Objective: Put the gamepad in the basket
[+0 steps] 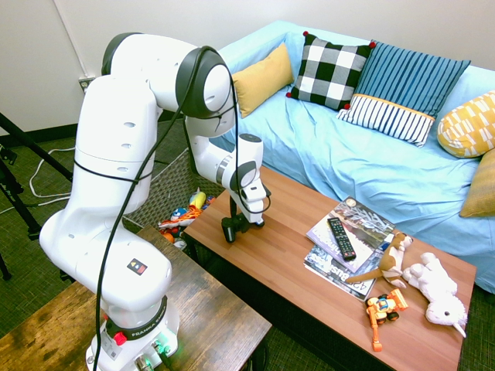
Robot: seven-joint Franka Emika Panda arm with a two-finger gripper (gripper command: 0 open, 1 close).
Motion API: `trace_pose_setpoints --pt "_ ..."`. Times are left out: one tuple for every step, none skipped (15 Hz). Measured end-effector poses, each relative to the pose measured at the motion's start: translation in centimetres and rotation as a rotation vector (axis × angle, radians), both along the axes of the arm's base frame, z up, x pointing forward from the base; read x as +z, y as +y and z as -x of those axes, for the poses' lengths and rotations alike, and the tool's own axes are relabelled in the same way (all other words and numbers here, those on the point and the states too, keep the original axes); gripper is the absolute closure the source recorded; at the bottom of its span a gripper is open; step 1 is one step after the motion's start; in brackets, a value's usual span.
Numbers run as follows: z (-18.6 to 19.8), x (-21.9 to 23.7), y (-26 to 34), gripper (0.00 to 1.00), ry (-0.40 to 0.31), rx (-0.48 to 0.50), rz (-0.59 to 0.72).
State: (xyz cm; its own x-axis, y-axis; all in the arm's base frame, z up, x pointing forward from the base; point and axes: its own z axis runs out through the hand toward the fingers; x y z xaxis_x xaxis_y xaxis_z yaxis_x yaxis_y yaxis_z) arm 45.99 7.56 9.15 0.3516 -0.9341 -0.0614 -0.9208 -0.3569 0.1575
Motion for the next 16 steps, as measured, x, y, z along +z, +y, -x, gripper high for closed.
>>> trace_pose_setpoints --pt "0.0 -0.3 -0.1 1.00 -0.003 0.000 -0.004" --pt "0.0 -0.5 -0.2 1.00 -0.008 0.002 -0.010" --pt "0.0 -0.6 -0.2 1.00 -0.012 0.003 -0.015" --pt "0.0 -0.7 -0.3 1.00 -0.015 0.004 -0.018" --pt "0.0 -0.7 -0.3 1.00 -0.018 0.006 -0.021" --pt "-0.1 -0.7 -0.3 1.00 -0.023 0.010 -0.023" --pt "-0.2 -0.6 -0.3 1.00 -0.031 0.017 -0.024" --pt "-0.3 -0.3 -0.2 1.00 -0.043 0.031 -0.027" --pt "-0.5 0.3 0.0 1.00 -0.059 0.051 -0.030" --pt "-0.6 1.2 0.3 1.00 -0.074 0.071 -0.034" --pt "-0.6 2.2 0.6 1.00 -0.091 0.095 -0.038" --pt "-0.5 3.7 1.1 1.00 -0.113 0.129 -0.034" --pt "-0.5 5.5 1.7 1.00 -0.141 0.168 -0.025" --pt "-0.4 7.4 2.7 1.00 -0.166 0.211 -0.010" --pt "-0.4 9.5 4.2 1.00 -0.185 0.247 0.013" --pt "-0.4 11.4 6.3 1.00 -0.201 0.280 0.037"
